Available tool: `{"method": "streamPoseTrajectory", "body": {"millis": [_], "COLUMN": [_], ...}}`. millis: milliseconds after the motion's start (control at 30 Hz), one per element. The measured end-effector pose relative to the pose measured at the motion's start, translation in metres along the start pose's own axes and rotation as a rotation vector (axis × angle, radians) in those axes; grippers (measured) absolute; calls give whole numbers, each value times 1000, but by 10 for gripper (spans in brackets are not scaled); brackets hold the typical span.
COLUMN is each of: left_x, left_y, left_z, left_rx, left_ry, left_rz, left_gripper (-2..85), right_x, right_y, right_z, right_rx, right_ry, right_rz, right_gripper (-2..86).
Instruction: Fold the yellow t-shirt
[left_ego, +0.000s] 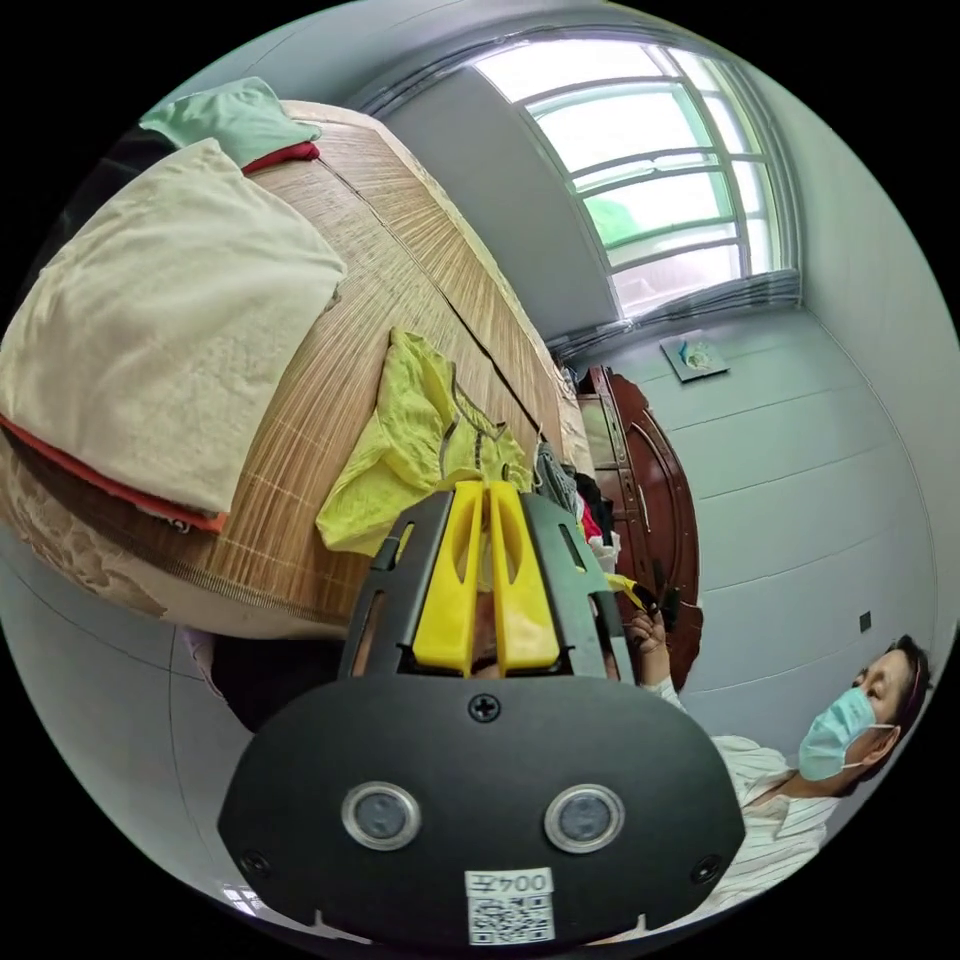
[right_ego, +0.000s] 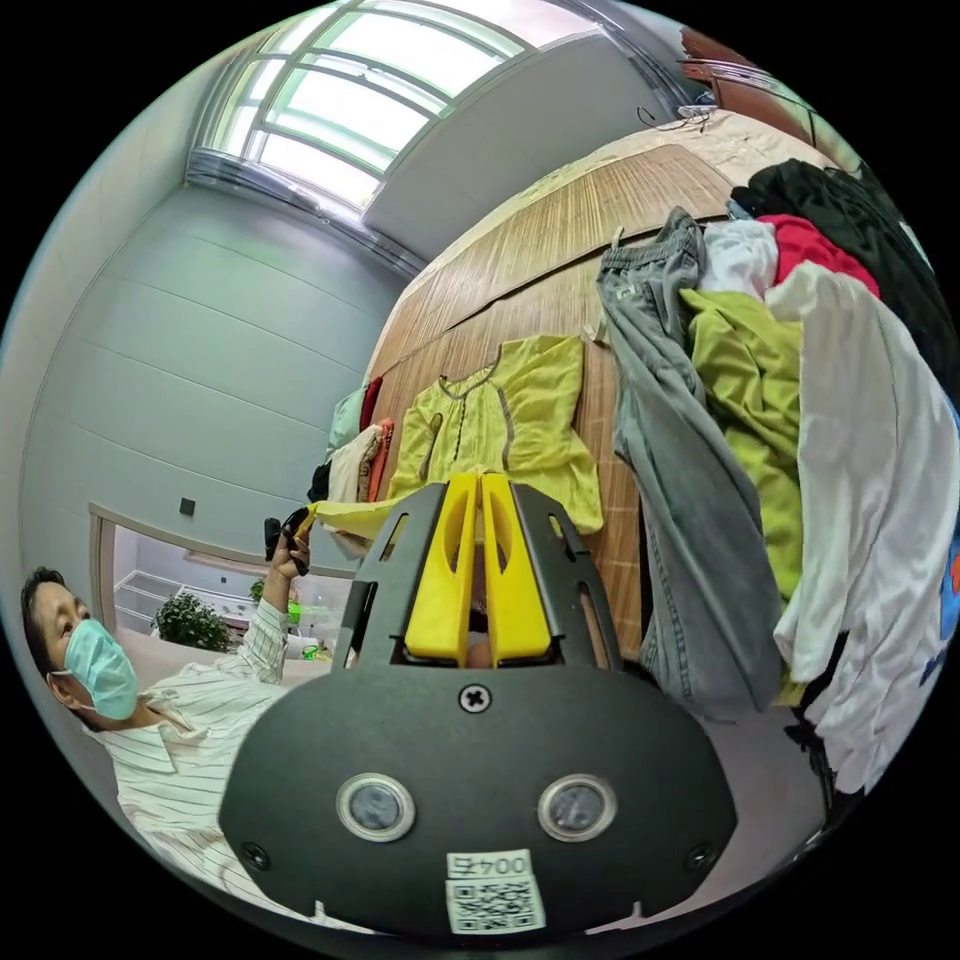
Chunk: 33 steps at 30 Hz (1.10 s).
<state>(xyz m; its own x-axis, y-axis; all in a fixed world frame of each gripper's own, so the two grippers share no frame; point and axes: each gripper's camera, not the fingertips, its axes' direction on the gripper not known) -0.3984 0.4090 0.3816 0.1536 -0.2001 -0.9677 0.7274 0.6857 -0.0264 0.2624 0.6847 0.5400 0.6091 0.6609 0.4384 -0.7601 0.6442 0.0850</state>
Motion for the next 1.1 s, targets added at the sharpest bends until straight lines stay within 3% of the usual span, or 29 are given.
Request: {"method": "streamPoseTrajectory", "body": {"millis": [400, 633, 900, 1033, 1100], "left_x": [-29, -61, -105, -84, -59], "left_y": [-156, -203, -202, -183, -152], "left_z": [95, 151, 147, 132, 120], "left_rx": [4, -32, 207, 178, 109], "left_ry": [-58, -80, 13, -16, -129], "left_rz": [-142, -178, -342, -188, -2], "left_gripper": [15, 47, 118, 119, 118], "right_x": [55, 105, 117, 85, 71], "right_y": [-155, -206, -223, -184, -148], "right_z": [83, 141, 139, 113, 107], "right_rx": [-87, -116, 71, 109, 81], "right_ry": [79, 87, 134, 134, 147], "right_rz": [76, 147, 194, 75, 12], "right_gripper": [-4, 33, 79, 81, 82]}}
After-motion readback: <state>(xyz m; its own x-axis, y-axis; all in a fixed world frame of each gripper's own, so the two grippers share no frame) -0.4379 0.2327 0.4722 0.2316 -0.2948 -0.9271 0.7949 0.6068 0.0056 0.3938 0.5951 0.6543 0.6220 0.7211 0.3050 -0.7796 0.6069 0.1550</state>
